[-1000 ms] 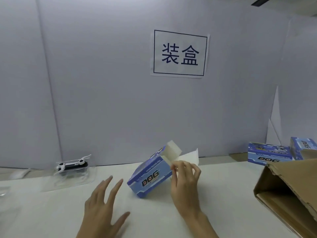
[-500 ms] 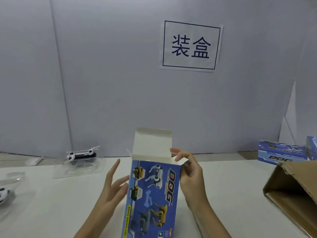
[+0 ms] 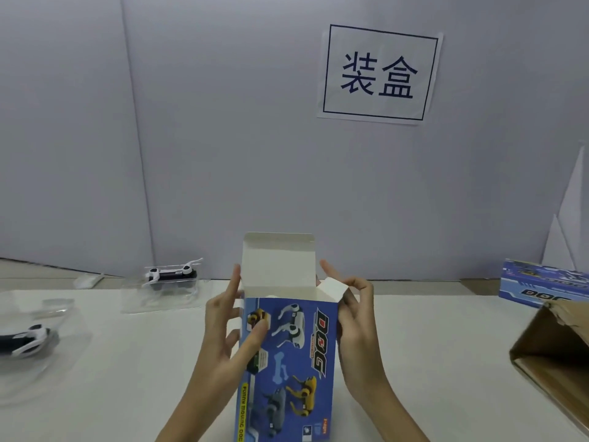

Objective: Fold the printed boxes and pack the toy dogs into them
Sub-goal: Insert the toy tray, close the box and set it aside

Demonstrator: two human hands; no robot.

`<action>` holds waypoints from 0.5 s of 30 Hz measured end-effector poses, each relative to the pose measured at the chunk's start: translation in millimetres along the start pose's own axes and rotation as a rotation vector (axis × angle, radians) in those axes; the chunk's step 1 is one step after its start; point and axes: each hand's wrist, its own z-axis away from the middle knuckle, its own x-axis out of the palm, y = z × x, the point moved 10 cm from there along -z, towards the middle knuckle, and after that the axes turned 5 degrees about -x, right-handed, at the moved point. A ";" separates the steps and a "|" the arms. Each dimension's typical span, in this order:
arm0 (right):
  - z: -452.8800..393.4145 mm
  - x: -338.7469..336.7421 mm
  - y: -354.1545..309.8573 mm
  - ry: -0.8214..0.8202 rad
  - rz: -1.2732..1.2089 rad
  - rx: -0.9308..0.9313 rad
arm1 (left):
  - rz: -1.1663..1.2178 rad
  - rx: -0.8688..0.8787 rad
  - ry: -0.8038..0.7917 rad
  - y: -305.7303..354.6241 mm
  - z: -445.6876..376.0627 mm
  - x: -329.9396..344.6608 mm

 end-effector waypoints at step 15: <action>18.4 36.5 -8.0 -0.128 0.221 -0.079 | 0.186 -0.054 -0.061 -9.8 -4.7 -3.2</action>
